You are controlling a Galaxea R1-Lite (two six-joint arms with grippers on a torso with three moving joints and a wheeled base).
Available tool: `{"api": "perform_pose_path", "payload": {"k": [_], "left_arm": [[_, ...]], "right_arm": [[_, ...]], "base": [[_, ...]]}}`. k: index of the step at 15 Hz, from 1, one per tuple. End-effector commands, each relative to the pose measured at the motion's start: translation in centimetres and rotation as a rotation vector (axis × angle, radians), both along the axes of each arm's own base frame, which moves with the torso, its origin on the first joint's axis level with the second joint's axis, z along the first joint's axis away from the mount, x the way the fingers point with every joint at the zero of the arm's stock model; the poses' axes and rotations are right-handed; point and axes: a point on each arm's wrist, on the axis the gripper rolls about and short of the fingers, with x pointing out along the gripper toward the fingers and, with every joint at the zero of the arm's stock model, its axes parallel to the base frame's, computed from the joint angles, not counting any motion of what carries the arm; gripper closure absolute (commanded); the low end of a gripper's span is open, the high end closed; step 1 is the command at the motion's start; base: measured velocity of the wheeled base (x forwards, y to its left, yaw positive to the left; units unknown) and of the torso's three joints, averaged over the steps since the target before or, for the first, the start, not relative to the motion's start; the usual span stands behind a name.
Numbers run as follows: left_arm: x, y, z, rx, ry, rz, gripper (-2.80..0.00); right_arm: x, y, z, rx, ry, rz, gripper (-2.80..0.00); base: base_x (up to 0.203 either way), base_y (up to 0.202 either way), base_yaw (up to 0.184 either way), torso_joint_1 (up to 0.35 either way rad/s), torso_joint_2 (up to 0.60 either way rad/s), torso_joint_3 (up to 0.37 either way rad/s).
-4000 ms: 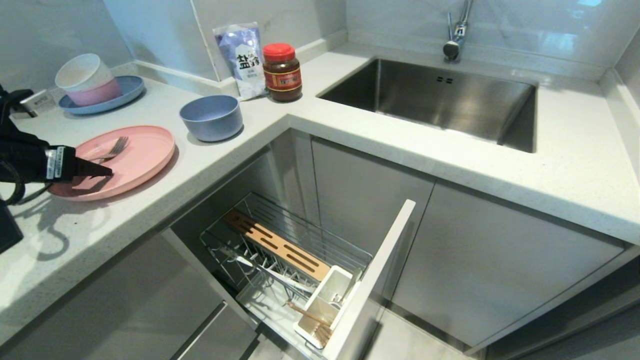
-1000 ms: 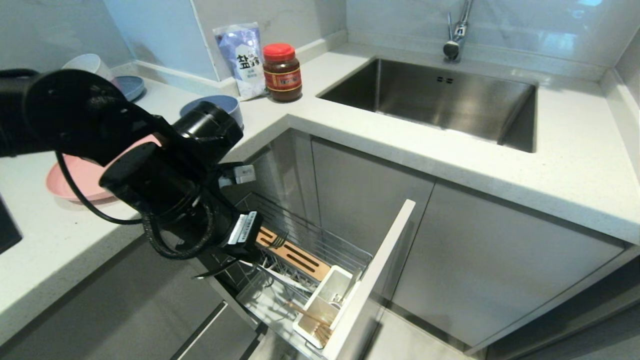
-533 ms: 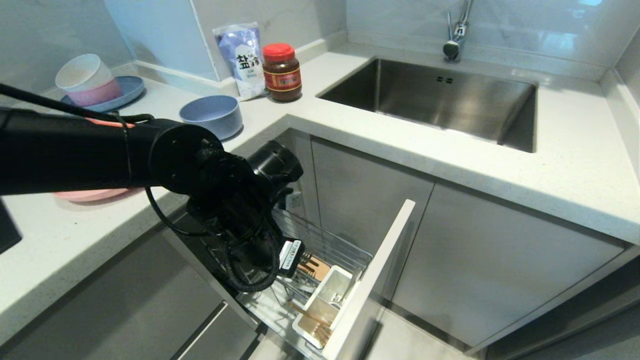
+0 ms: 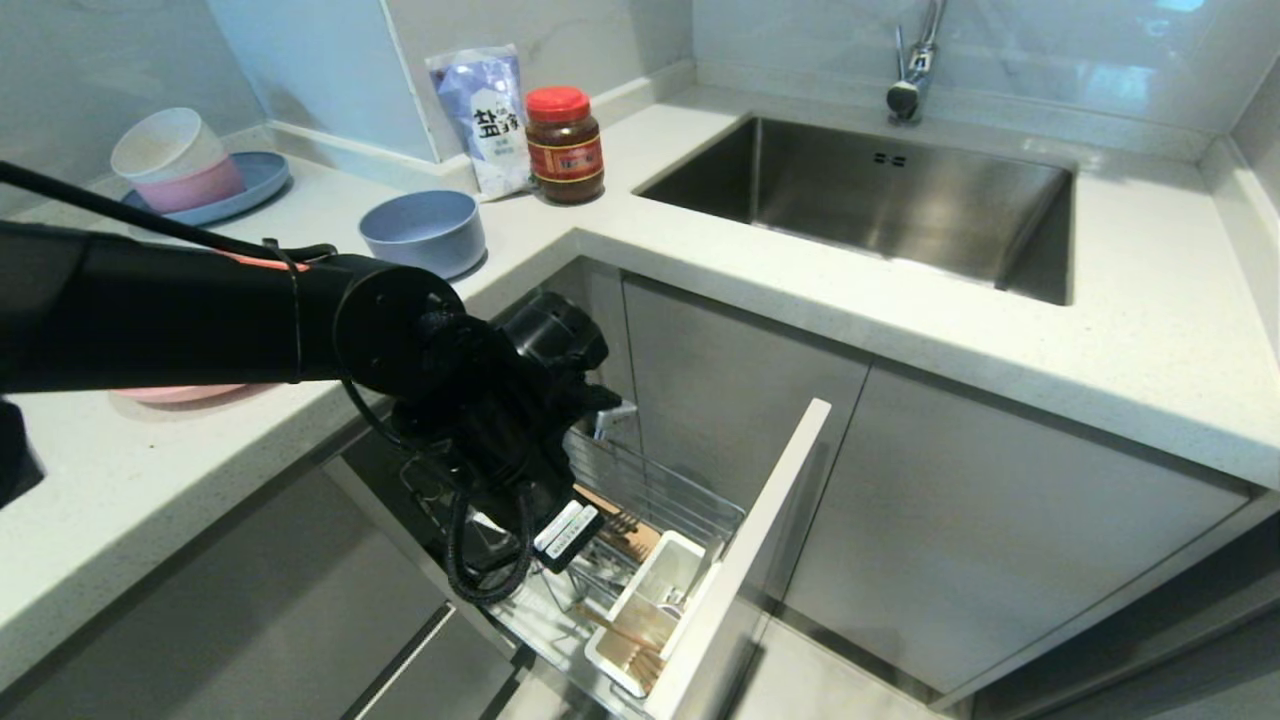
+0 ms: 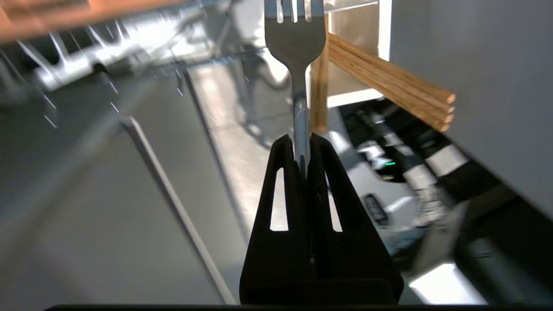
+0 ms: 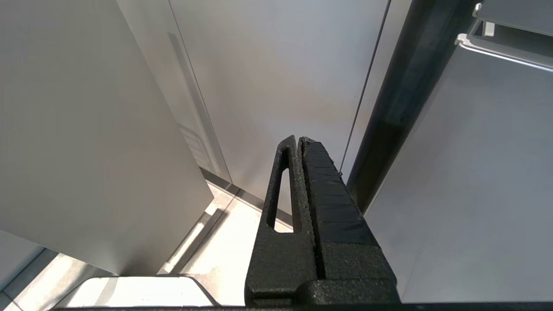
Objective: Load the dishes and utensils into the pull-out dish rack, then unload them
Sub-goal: Pick up the fork and place it in the cupboard
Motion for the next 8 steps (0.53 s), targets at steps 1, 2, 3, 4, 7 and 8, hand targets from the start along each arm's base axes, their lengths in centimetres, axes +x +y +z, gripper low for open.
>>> {"api": "perform_pose_path", "payload": {"k": [1, 2, 3, 4, 7, 8], "left_arm": [[0.5, -0.2, -0.4, 0.042, -0.019, -0.102, 0.00], [0.8, -0.5, -0.4, 0.045, -0.028, -0.122, 0.00], [0.8, -0.9, -0.7, 0.052, -0.021, -0.137, 0.00], [0.9, -1.1, -1.1, 0.058, -0.013, -0.142, 0.00], [0.9, -2.4, -2.6, 0.083, 0.023, -0.166, 0.00], [1.0, -2.6, -3.0, 0.092, 0.030, -0.167, 0.00]], "right_arm": [[0.0, 0.0, -0.1, 0.000, -0.002, -0.001, 0.00], [0.0, 0.0, 0.0, 0.000, -0.003, -0.001, 0.00], [0.0, 0.0, 0.0, 0.000, -0.002, 0.000, 0.00], [0.0, 0.0, 0.0, 0.000, -0.003, 0.001, 0.00], [0.0, 0.0, -0.1, 0.000, -0.002, 0.000, 0.00], [0.0, 0.0, 0.0, 0.000, -0.003, 0.000, 0.00]], "base": [[0.000, 0.000, 0.000, 0.000, 0.00, 0.000], [0.000, 0.000, 0.000, 0.000, 0.00, 0.000], [0.000, 0.000, 0.000, 0.000, 0.00, 0.000], [0.000, 0.000, 0.000, 0.000, 0.00, 0.000], [0.000, 0.000, 0.000, 0.000, 0.00, 0.000], [0.000, 0.000, 0.000, 0.000, 0.00, 0.000]]}}
